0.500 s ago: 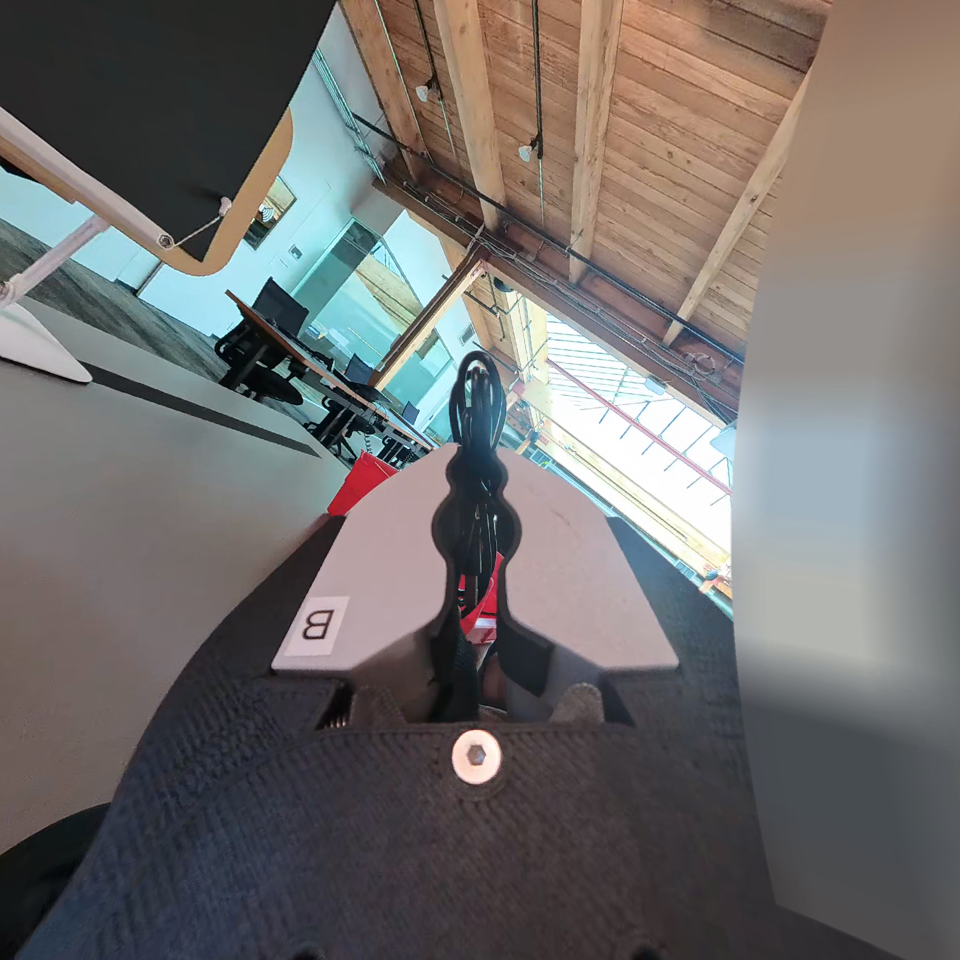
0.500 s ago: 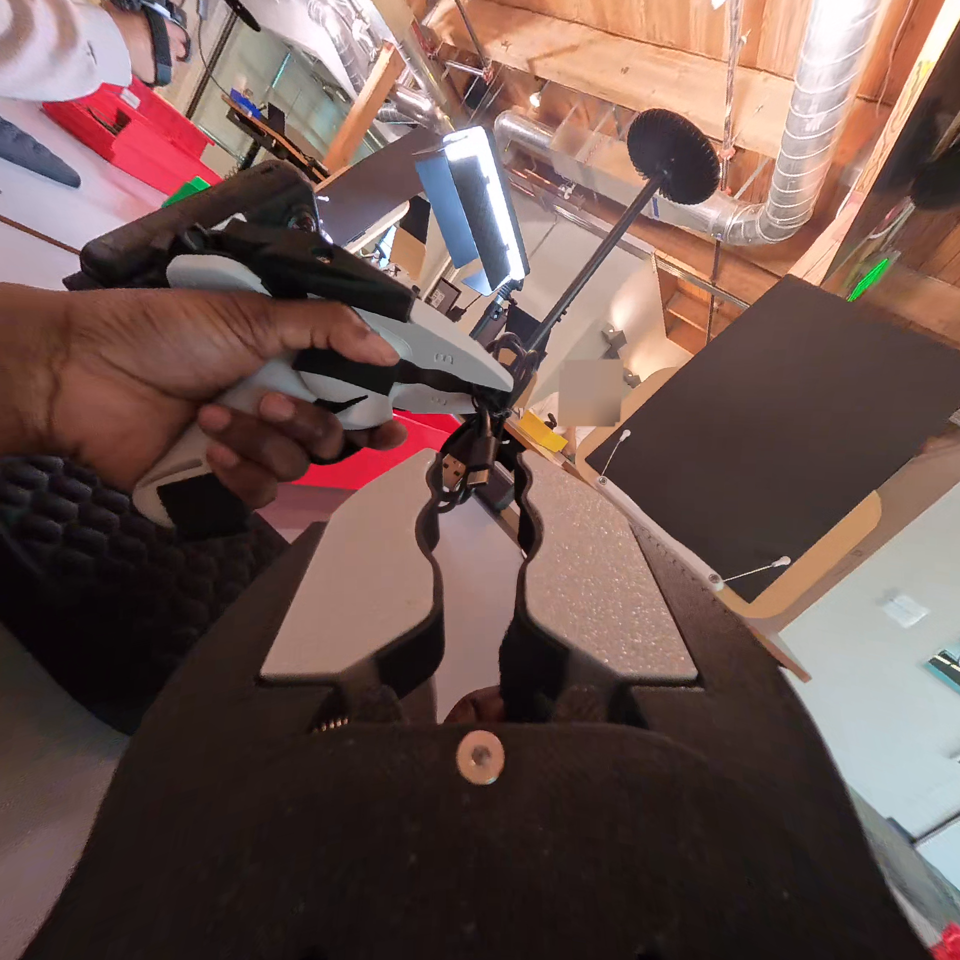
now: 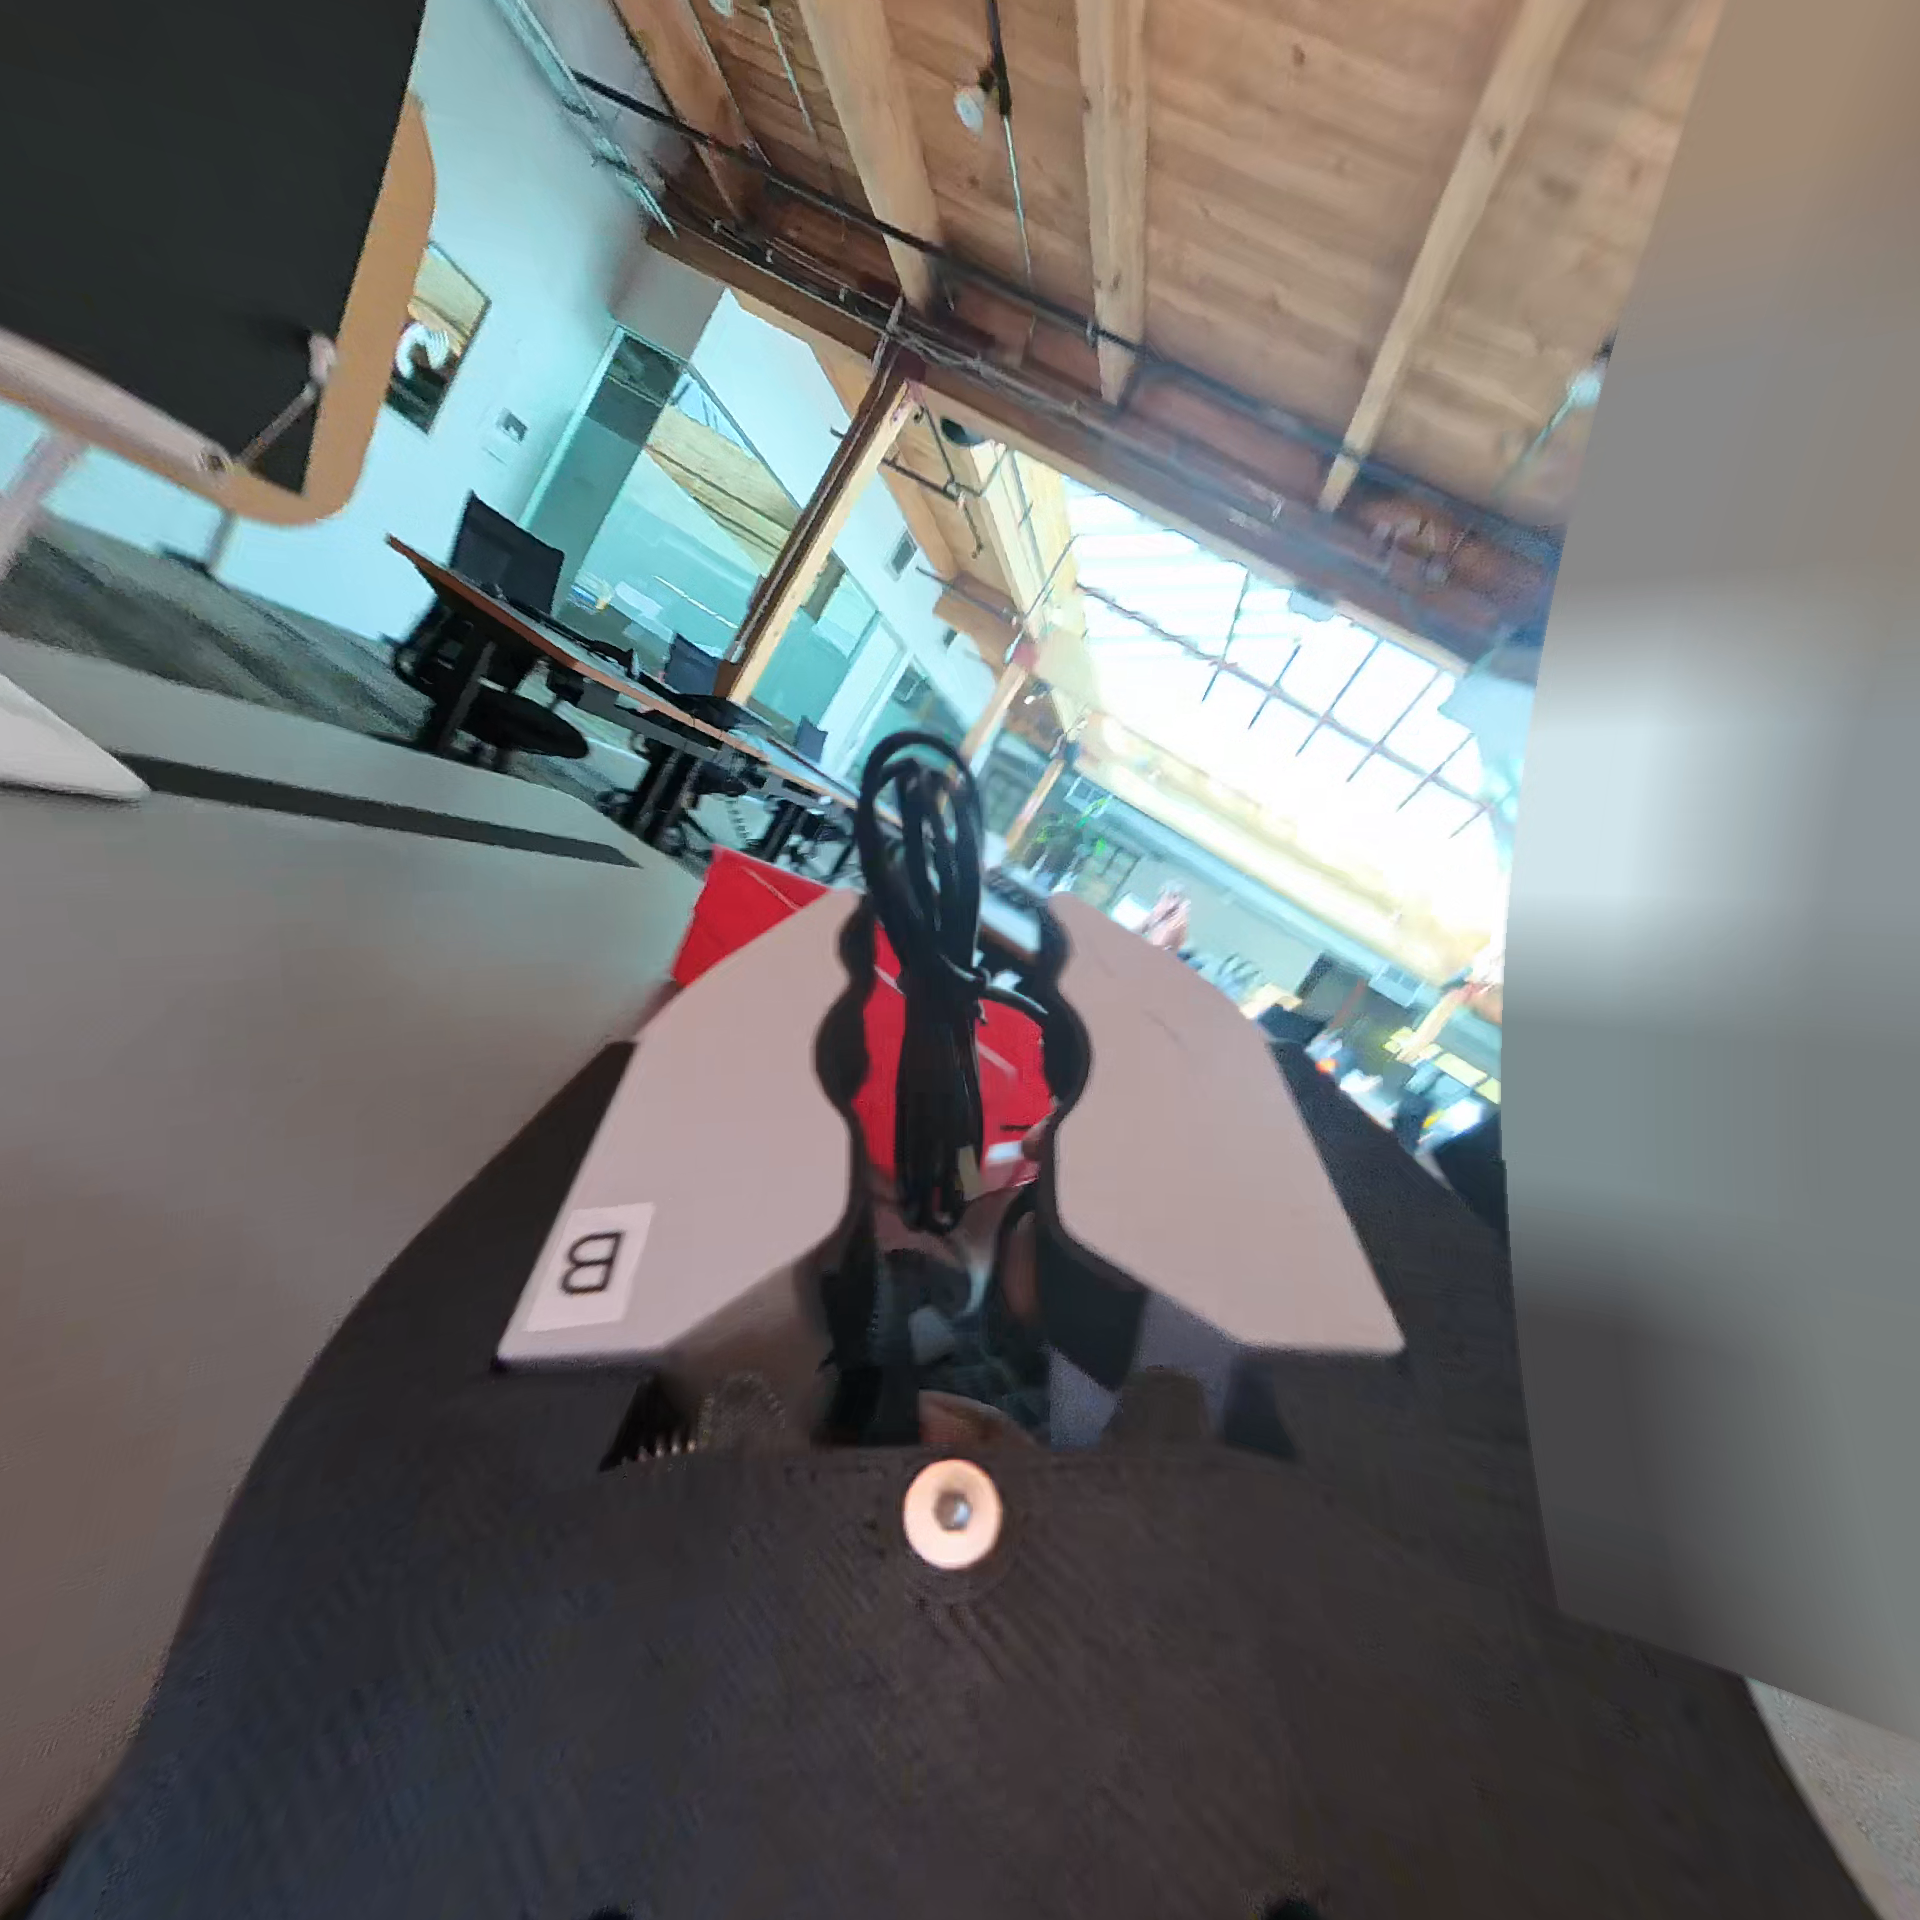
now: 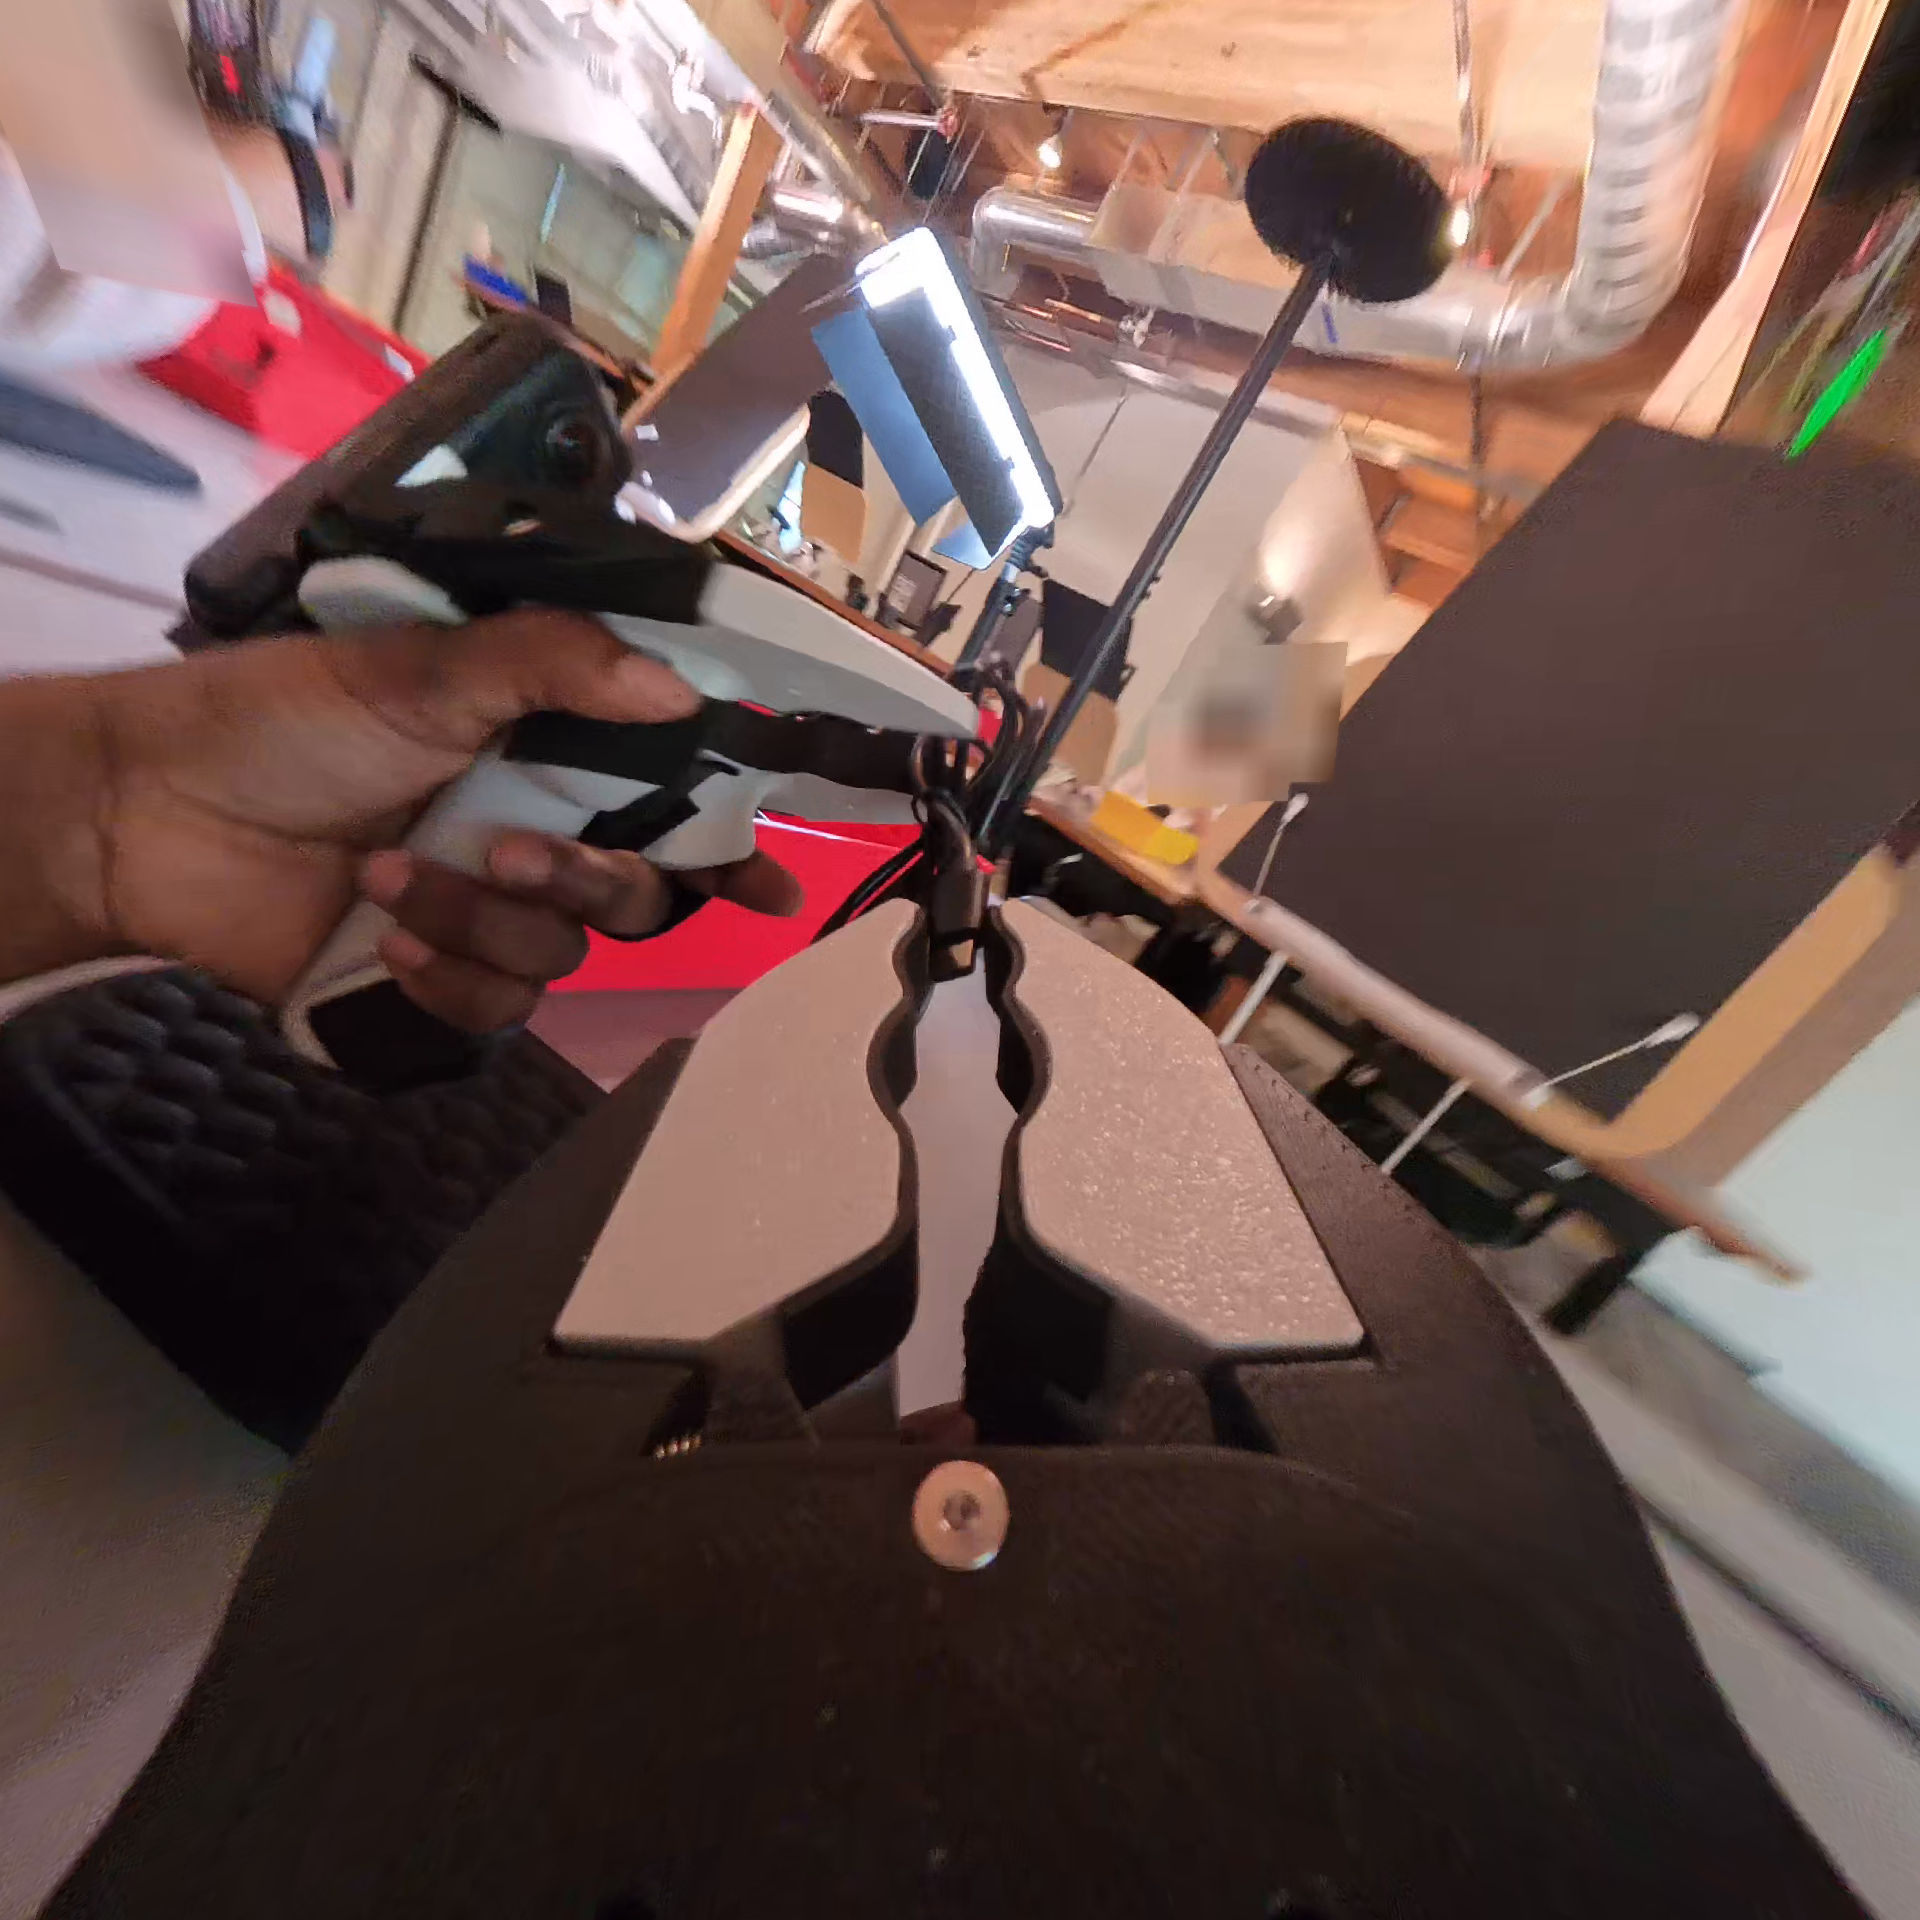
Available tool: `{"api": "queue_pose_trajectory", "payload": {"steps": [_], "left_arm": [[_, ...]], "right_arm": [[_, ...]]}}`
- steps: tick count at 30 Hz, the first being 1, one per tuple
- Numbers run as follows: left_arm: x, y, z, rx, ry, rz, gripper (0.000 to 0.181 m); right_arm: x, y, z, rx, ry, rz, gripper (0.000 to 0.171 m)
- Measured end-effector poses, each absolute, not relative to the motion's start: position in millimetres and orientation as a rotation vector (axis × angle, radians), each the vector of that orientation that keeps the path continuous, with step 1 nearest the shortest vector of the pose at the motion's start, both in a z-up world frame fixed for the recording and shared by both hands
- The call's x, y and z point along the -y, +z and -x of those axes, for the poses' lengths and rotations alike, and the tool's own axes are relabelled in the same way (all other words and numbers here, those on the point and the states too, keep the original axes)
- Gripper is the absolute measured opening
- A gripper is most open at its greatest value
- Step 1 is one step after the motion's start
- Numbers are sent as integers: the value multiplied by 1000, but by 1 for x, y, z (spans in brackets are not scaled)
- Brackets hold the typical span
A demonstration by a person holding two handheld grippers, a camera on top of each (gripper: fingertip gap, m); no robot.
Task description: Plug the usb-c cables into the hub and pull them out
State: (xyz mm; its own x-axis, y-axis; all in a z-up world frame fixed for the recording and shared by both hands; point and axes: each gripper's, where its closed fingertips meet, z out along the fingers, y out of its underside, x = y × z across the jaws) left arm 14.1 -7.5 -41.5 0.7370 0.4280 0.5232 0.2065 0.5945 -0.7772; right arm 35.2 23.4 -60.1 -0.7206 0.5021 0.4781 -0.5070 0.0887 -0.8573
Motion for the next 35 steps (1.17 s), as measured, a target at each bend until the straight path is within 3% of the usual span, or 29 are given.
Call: {"api": "queue_pose_trajectory", "payload": {"steps": [3, 6, 9, 11, 16, 22, 25, 30, 35], "left_arm": [[27, -30, -21, 649, 452, 1052, 53], [34, -9, -46, 403, 839, 1151, 56], [5, -17, -63, 167, 885, 1386, 55], [-18, -27, -70, 46, 789, 1477, 49], [-40, -50, -43, 3, 922, 1585, 12], [-44, -76, -25, -105, 1204, 1808, 13], [-44, -71, -27, -60, 1101, 1799, 37], [-59, -85, -54, 39, 520, 1819, 32], [-61, -92, -39, 197, 542, 1789, 34]], "right_arm": [[-37, -65, -22, 1772, 1922, 175, 9], [-46, -79, -14, 1975, 1988, 265, 8], [-49, -88, -20, 2167, 2052, 254, 8], [-49, -92, -26, 2288, 2114, 276, 8], [-49, -90, -34, 2453, 2386, 546, 7], [-52, -100, -31, 2486, 2531, 805, 7], [-52, -102, -30, 2450, 2493, 740, 7], [-54, -87, -36, 2367, 2646, 645, 5], [-52, -94, -35, 2384, 2613, 702, 4]]}}
